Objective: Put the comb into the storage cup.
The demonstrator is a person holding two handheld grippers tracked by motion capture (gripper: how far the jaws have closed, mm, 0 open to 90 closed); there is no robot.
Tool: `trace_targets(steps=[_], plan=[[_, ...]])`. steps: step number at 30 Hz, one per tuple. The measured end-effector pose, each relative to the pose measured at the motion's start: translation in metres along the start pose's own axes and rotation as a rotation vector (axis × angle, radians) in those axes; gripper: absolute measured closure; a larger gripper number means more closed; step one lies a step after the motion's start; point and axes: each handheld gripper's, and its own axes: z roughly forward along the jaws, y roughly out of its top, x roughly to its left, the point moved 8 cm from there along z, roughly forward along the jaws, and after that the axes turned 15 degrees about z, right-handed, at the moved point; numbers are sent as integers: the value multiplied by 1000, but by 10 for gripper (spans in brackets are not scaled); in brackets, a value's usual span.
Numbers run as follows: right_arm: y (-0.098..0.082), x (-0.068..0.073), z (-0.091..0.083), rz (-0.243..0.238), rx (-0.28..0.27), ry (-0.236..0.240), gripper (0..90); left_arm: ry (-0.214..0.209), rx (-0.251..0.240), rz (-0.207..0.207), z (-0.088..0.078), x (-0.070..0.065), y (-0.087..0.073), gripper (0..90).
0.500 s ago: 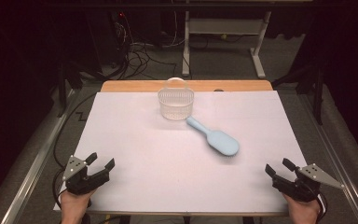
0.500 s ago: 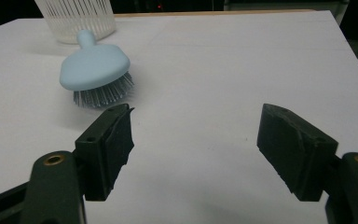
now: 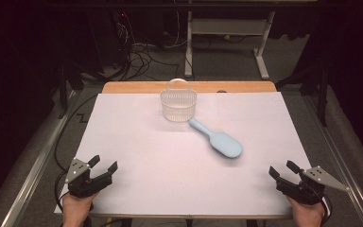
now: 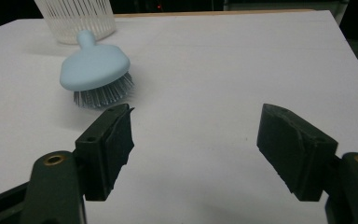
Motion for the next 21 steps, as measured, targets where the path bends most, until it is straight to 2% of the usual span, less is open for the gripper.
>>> trace_targets(steps=[6, 13, 21], plan=[[1, -2, 0, 13, -4, -7, 280, -5, 2, -4, 1, -1, 0, 273], [1, -3, 4, 25, 18, -11, 284, -8, 1, -8, 1, -1, 0, 275], [3, 1, 5, 10, 13, 10, 287, -9, 6, -9, 2, -2, -1, 275]])
